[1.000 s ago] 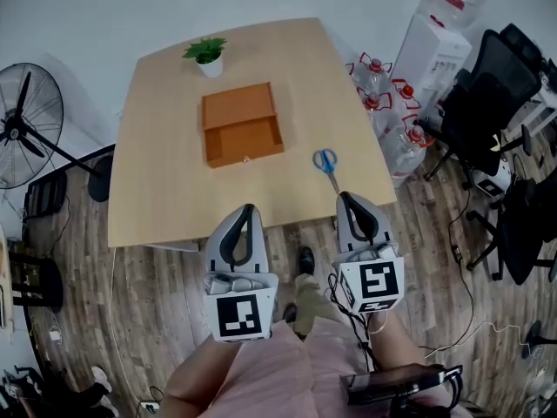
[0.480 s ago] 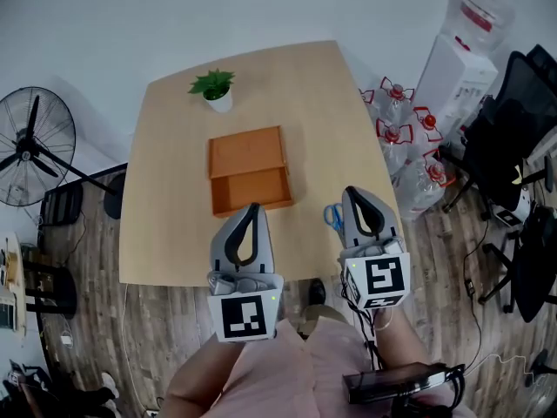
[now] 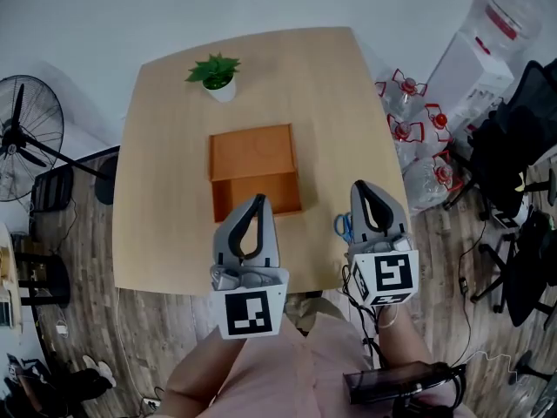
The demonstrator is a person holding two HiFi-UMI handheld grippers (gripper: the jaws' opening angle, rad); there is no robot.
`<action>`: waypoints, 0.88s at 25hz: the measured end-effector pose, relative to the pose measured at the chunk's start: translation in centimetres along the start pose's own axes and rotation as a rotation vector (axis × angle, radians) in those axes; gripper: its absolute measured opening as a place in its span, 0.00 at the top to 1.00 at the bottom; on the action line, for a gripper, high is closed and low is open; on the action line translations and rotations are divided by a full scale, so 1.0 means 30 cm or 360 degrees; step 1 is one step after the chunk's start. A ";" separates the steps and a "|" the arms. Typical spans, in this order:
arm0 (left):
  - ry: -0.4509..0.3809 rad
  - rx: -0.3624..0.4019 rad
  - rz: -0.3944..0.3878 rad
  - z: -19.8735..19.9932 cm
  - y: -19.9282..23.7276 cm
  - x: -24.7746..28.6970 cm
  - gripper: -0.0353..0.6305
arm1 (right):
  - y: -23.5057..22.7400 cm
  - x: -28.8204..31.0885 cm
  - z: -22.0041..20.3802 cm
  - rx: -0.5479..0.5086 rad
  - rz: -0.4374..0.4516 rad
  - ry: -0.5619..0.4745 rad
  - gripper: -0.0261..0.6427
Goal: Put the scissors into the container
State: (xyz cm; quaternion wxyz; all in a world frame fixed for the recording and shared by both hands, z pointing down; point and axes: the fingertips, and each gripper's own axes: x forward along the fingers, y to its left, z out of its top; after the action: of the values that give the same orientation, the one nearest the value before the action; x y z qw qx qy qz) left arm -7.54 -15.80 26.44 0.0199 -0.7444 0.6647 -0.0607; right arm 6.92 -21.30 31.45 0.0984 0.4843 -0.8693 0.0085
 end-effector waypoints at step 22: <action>0.0435 -0.0143 -0.0202 -0.422 -0.038 0.132 0.94 | -0.020 0.013 -0.585 0.0201 -0.0048 0.0637 0.88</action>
State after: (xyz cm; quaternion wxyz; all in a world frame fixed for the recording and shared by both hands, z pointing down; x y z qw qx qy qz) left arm -7.46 -18.96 39.36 -0.1080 -0.7698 0.6150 -0.1327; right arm 10.09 -20.01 48.69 0.2389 0.4910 -0.8228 0.1575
